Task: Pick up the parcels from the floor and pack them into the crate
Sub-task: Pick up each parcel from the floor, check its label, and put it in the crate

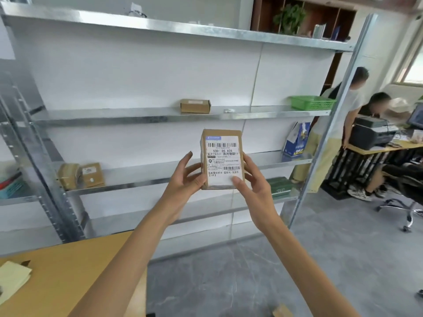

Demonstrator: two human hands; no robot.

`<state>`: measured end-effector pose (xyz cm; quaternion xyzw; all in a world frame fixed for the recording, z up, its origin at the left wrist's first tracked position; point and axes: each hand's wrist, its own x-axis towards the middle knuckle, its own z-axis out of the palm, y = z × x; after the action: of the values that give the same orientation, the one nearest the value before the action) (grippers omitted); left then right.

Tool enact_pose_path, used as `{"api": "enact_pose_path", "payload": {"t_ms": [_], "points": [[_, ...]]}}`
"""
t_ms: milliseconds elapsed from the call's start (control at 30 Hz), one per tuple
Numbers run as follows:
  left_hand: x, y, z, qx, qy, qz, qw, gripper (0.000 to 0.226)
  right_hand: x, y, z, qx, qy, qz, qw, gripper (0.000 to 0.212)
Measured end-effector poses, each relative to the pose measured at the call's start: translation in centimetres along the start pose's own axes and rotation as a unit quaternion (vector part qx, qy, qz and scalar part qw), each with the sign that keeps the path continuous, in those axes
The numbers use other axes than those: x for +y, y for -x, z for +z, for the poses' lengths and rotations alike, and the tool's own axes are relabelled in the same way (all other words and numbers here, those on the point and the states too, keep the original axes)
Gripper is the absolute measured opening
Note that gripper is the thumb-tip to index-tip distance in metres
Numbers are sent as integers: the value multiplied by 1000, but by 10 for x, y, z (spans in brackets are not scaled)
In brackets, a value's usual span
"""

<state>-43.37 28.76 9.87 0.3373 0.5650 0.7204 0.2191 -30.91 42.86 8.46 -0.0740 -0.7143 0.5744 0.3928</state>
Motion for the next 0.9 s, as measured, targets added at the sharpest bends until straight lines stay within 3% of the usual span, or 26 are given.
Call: {"api": "enact_pose_path", "payload": {"t_ms": [200,433,900], "points": [[10,21,-13,2,-3,18,1000,60,-7,16,21,5,-19,-3,1000,57],[16,65,-15,12,-23,24,999,52,-17,51,24,-43,-56,26,997,54],[18,203,37,77,-112,13,991,50,-56,165,-5,-119,-115,71,984,46]]}}
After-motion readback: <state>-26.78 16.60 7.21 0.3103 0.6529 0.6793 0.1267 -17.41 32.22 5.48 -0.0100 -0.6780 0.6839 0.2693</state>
